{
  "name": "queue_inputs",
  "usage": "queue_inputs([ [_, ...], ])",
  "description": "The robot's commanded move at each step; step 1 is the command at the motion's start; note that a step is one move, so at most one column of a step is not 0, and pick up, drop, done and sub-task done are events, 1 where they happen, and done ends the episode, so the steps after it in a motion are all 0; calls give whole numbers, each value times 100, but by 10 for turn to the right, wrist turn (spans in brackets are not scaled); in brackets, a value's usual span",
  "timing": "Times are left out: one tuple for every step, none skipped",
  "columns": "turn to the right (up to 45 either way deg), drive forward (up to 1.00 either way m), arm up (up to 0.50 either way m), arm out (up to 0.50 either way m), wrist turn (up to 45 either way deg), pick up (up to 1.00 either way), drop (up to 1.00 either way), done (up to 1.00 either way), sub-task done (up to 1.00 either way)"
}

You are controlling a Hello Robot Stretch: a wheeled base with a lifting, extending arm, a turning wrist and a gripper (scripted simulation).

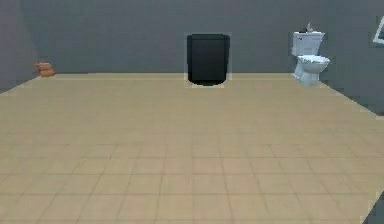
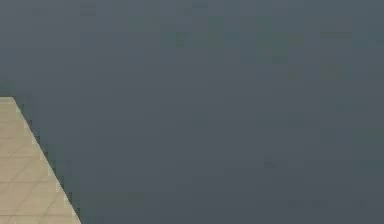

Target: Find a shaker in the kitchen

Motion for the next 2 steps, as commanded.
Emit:
queue_inputs([
  [0, 80, 0, 0, 0, 0, 0, 0, 0],
  [420, 0, 0, 0, 0, 0, 0, 0, 0],
])
